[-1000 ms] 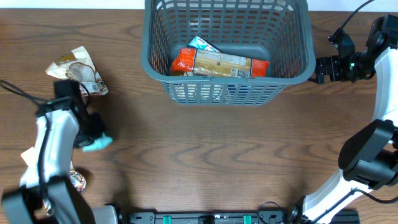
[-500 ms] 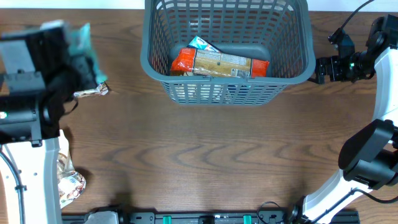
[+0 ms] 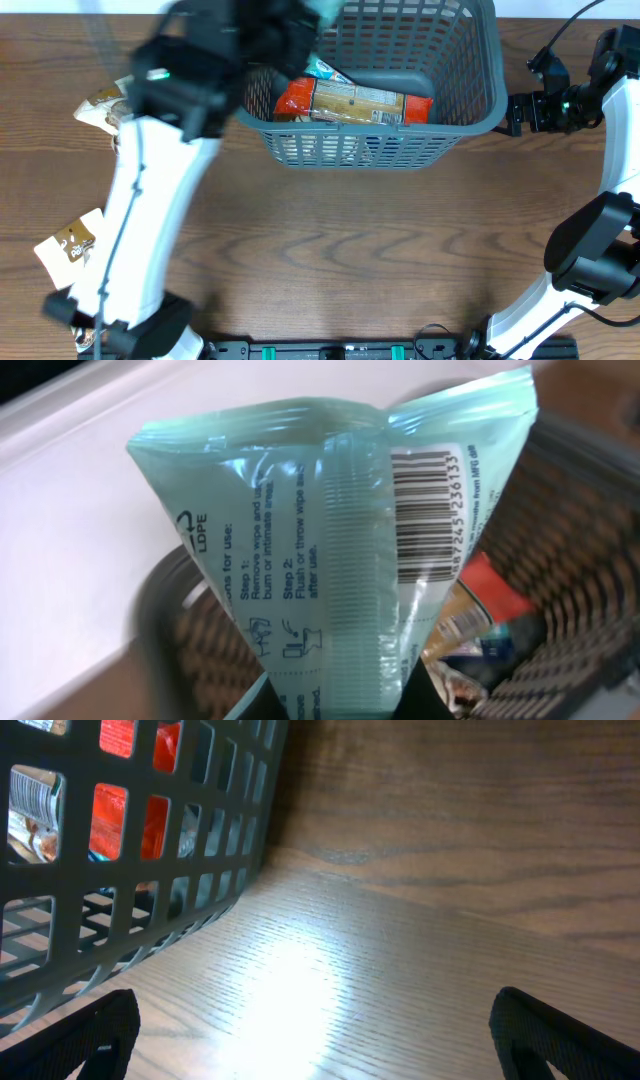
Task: Pack container
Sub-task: 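Carry the wipes packet with the left gripper into the basket and release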
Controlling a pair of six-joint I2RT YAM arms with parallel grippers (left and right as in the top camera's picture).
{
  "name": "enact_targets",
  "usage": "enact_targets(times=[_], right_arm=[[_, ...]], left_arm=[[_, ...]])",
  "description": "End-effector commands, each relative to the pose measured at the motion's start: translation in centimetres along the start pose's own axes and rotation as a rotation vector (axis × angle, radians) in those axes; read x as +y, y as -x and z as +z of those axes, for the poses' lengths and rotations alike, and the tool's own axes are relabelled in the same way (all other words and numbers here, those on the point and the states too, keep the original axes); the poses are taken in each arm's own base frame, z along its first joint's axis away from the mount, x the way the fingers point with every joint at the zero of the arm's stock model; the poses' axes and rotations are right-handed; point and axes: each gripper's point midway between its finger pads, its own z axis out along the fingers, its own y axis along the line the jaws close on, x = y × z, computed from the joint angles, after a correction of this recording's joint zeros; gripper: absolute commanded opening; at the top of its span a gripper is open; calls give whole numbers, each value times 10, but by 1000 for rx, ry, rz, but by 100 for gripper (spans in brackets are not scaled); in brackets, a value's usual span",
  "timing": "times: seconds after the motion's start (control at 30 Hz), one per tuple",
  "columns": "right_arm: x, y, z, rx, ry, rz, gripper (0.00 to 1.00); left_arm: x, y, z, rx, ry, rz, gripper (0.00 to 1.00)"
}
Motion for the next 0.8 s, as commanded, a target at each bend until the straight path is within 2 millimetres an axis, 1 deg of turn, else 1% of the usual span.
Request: enact_targets(times=[0.0,0.1,0.23,0.27,0.33,0.43,0.47,0.5,0.53,0.57,0.6,0.67,0.7,0.73,0.77], right_arm=[[6,0,-2,-5,18,12,99],[7,-1,-2,-1,21,14,99],[8,-3,-2,7,24,17,99],[8,-3,-2,8,25,18,99],[8,-3,-2,9,26,18,99],[8,-4,-2,9,26,19,99],[8,-4,-2,9,26,19,99],[8,-4,-2,9,25,19,99],[8,-4,-2,9,26,19,99],[8,-4,-2,9,26,19,99],[8,-4,-2,9,25,19,99],[8,-4,-2,9,25,18,99],[8,-3,-2,9,26,17,99],[8,-3,-2,9,26,15,99],[8,-3,-2,9,26,14,99]], left_arm=[[-25,-9,35,43,-72,302,6],[-34,-36,69,131,-124,375,6],[-36,-79,107,268,-181,356,6],[-37,-90,114,299,-193,350,9],[-37,-110,129,357,-216,337,17],[-40,-128,139,410,-241,328,34],[-41,-129,140,414,-243,328,36],[-40,-129,140,416,-241,329,41],[-39,-126,136,411,-232,331,57],[-37,-125,134,408,-226,332,61],[-34,-121,128,404,-207,330,66],[-27,-110,109,392,-165,338,67],[-21,-102,94,381,-133,337,67],[-11,-93,79,368,-81,317,67],[-2,-85,64,355,-26,289,71]])
